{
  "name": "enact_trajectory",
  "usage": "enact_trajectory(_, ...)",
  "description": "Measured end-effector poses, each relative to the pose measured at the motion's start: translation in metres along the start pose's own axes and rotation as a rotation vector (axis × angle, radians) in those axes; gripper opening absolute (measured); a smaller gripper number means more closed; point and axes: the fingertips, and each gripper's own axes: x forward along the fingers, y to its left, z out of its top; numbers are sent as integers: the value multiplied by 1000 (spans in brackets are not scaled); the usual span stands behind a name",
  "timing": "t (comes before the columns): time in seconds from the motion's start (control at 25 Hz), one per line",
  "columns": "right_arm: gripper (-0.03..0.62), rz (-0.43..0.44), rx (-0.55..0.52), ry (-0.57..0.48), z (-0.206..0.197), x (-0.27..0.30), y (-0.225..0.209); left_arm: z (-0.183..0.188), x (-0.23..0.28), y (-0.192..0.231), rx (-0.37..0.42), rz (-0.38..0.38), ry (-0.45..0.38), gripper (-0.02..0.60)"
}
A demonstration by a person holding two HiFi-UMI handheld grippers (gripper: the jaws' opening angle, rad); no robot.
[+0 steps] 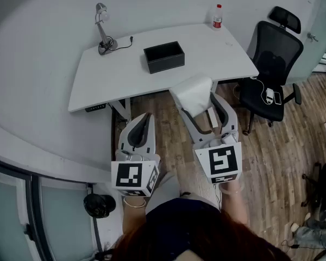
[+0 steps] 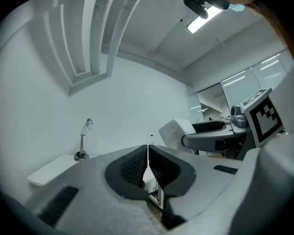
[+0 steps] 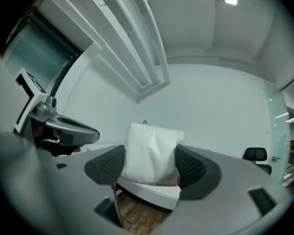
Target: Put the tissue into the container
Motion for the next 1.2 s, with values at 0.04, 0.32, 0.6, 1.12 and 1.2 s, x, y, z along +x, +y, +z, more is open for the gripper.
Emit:
enact_trajectory(0.04,337,0,1,-1,1,1,0,0,1,1,-1,-1,1,29)
enact_trajectory(0.32,337,-4,3,1,-1,15,-1,-3,11,11,-1,-9,6,29)
enact_trajectory(0.6,337,-16,-13,13,-5,45,0,-11,28,35,-10,-6,12,29)
enact_trajectory(1.12,337,-17,-22,47,-18,98,5,-25,62,78,-34,-17,21,28)
enact_trajectory(1.2,337,-22,-27,52,-18,105,4,-26,69,82,-39,-26,20,29)
